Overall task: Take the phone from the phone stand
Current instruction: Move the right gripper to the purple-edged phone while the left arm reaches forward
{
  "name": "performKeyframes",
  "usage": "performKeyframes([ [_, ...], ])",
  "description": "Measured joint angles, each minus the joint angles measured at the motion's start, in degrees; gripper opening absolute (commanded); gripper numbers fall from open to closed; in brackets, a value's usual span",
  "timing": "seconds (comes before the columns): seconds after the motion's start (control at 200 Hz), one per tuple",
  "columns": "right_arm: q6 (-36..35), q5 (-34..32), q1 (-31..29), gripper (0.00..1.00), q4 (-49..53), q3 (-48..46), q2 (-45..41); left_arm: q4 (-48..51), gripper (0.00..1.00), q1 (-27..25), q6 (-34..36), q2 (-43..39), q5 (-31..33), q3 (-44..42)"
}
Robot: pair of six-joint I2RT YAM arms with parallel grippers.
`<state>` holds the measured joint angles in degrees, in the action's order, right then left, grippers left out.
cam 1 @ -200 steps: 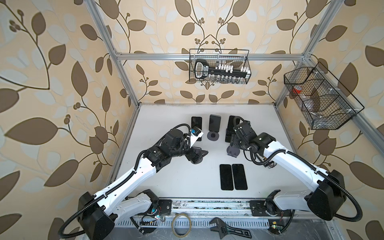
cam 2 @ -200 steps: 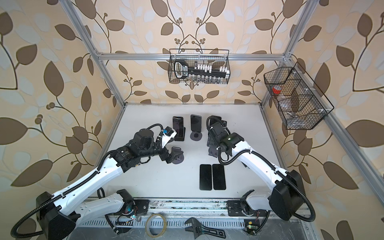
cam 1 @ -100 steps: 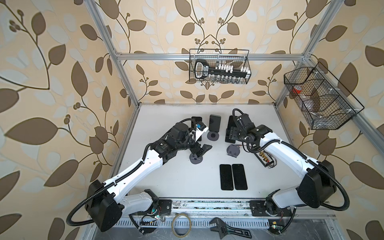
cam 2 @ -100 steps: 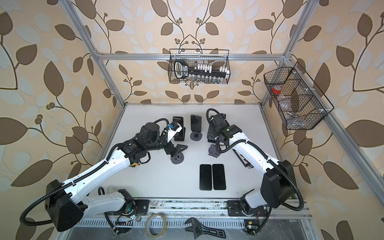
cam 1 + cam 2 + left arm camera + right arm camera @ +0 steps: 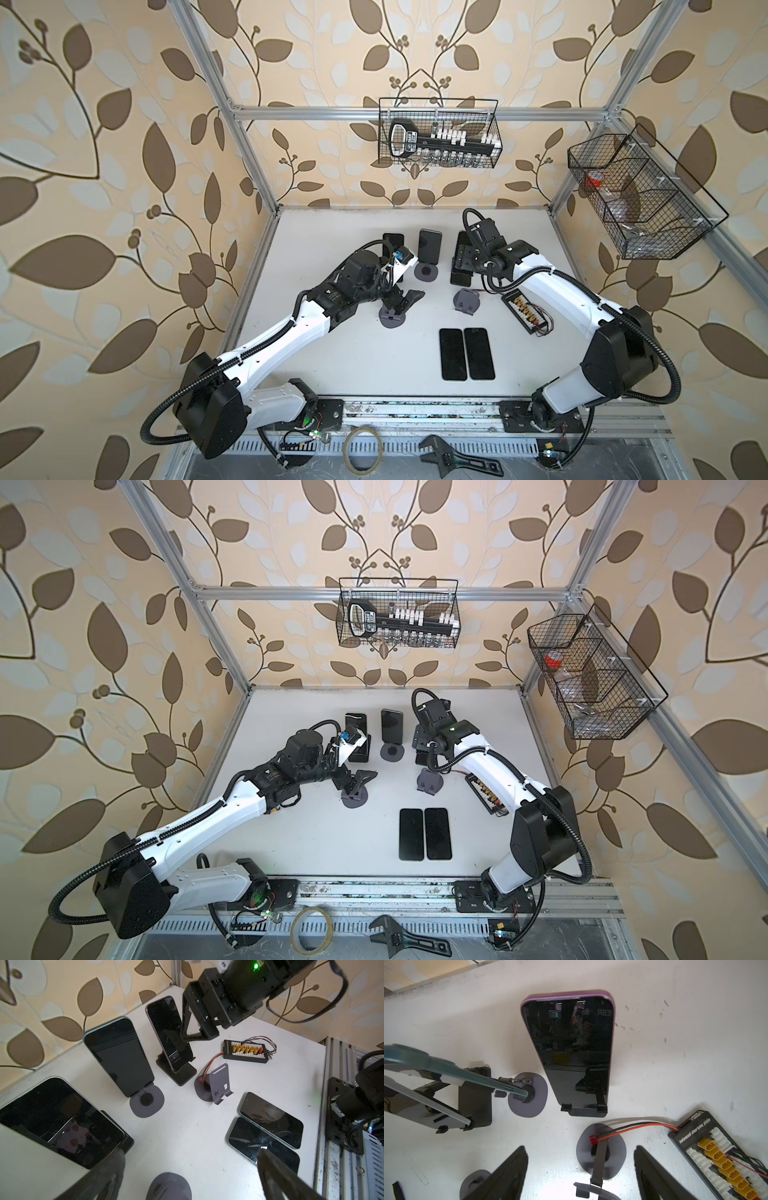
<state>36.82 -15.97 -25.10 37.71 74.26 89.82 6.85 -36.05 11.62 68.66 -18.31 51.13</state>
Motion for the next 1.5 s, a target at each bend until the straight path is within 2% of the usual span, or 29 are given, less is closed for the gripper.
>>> performKeyframes([
  [0.295, 0.0, 0.1, 0.0, 0.84, -1.4, 0.2, 3.0, -0.9, 0.99, 0.0, 0.0, 0.0, 2.9, -0.1],
  [1.5, -0.9, -0.1, 2.8, 0.87, -4.6, 6.3, 10.1, -0.7, 0.99, 0.0, 0.1, 1.2, 4.0, -0.1],
])
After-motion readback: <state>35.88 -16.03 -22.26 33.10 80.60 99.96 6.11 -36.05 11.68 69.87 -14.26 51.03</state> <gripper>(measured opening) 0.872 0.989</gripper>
